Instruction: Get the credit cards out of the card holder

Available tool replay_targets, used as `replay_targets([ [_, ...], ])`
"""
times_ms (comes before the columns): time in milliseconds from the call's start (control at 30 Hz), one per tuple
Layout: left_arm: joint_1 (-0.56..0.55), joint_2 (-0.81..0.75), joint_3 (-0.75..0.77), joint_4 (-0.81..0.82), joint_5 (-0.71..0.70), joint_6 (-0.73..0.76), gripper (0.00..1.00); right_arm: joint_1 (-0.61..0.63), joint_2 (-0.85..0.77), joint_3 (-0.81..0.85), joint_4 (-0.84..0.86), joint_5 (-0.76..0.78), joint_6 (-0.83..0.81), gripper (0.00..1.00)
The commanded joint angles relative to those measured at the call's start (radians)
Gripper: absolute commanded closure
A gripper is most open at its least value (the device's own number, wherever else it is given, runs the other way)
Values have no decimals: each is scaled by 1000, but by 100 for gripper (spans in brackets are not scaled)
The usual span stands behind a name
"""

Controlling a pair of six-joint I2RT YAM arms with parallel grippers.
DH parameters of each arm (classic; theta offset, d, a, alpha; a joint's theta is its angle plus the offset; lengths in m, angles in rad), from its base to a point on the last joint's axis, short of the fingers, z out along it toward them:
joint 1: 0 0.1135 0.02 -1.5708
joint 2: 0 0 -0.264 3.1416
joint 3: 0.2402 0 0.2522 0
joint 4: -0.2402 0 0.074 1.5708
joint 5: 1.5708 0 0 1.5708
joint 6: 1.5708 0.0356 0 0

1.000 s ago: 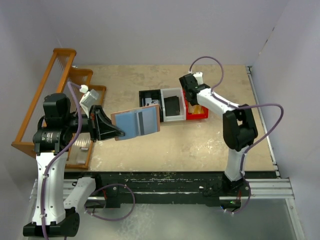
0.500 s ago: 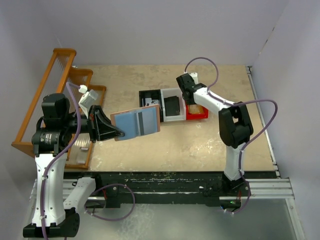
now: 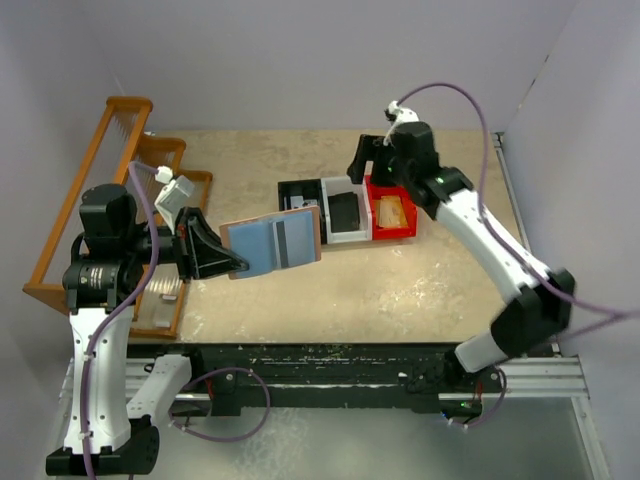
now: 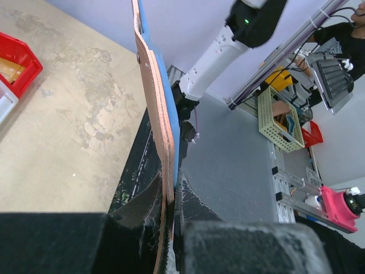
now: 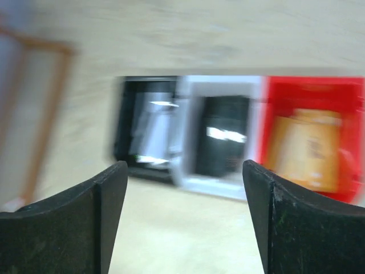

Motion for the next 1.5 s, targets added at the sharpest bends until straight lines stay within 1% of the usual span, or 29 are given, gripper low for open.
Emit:
replay_targets([
  [0, 2, -14, 5, 160, 65, -122, 100, -2, -286, -195, 402, -659, 181, 14],
  [100, 3, -24, -14, 212, 66, -162, 100, 16, -424, -383, 721, -918, 339, 11],
  [133, 3, -26, -15, 212, 66, -159, 100, 28, -474, -437, 841, -958, 397, 11],
  [200, 3, -25, -16, 211, 87, -150, 100, 80, -548, -503, 977, -981, 460, 11],
  [267, 3, -24, -19, 218, 87, -145, 100, 158, -567, -506, 970, -973, 448, 11],
  [367, 3, -21, -18, 230, 90, -150, 100, 270, -533, -467, 896, -941, 385, 15],
  [400, 3, -20, -15, 233, 93, -152, 100, 298, -522, -460, 897, -934, 375, 17],
  [467, 3, -20, -10, 232, 97, -152, 100, 324, -506, -456, 920, -934, 381, 25],
  [533, 3, -24, -12, 229, 93, -150, 100, 333, -508, -479, 991, -940, 411, 34],
  [567, 3, -28, -12, 228, 88, -148, 100, 334, -512, -486, 1011, -940, 422, 40],
  [633, 3, -28, -15, 227, 82, -146, 100, 333, -523, -494, 1020, -940, 427, 48],
  [767, 3, -26, -16, 206, 74, -123, 100, 333, -560, -505, 1022, -956, 431, 54],
  [833, 3, -26, -18, 197, 74, -112, 100, 333, -578, -507, 1009, -954, 424, 59],
  [967, 3, -24, -14, 202, 74, -116, 100, 333, -596, -495, 949, -936, 391, 74],
  [1100, 3, -29, -10, 209, 50, -127, 100, 333, -592, -478, 883, -909, 356, 81],
  [1133, 3, -30, -10, 211, 50, -131, 100, 333, -587, -471, 858, -898, 344, 82],
  [1233, 3, -32, -7, 217, 53, -138, 100, 333, -566, -445, 776, -863, 301, 76],
  [1267, 3, -33, -6, 220, 54, -141, 100, 334, -563, -447, 777, -860, 298, 76],
  [1333, 3, -35, -6, 222, 59, -144, 100, 333, -567, -458, 796, -858, 304, 81],
  [1467, 3, -37, -4, 222, 66, -145, 100, 333, -578, -470, 824, -862, 312, 95],
])
